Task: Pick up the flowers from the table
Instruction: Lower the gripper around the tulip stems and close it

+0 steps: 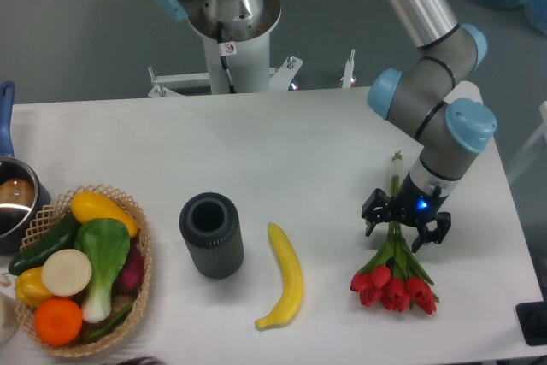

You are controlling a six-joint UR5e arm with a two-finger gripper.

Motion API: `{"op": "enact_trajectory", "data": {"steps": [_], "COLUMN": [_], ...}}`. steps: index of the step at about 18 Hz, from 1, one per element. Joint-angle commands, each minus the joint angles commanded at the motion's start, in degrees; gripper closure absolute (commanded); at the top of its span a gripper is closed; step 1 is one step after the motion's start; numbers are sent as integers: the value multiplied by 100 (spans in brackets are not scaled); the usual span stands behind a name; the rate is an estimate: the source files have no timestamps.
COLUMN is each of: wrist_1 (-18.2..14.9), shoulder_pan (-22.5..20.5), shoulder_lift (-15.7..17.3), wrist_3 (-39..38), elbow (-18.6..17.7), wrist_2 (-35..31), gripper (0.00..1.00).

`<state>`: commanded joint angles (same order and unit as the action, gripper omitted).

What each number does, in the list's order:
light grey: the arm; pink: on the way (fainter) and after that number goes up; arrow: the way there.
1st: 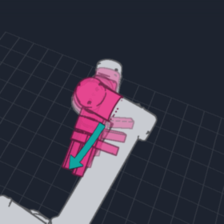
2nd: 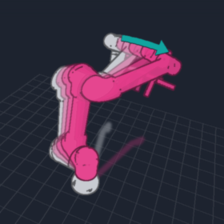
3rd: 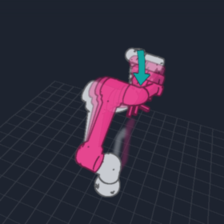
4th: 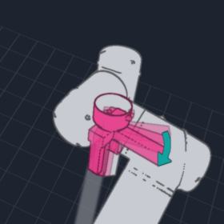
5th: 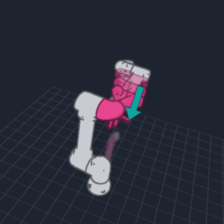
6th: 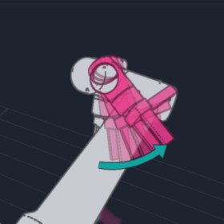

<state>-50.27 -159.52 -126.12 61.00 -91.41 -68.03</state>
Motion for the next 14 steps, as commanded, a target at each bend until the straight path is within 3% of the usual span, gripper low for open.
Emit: {"op": "enact_trajectory", "data": {"steps": [9, 13, 14], "wrist_1": [0, 0, 0], "shoulder_pan": [-9, -18, -26], "shoulder_lift": [-35, -18, -18], "wrist_3": [-9, -35, -35], "elbow": [-18, -18, -18], "wrist_2": [0, 0, 0], "gripper": [2, 33, 35]}}
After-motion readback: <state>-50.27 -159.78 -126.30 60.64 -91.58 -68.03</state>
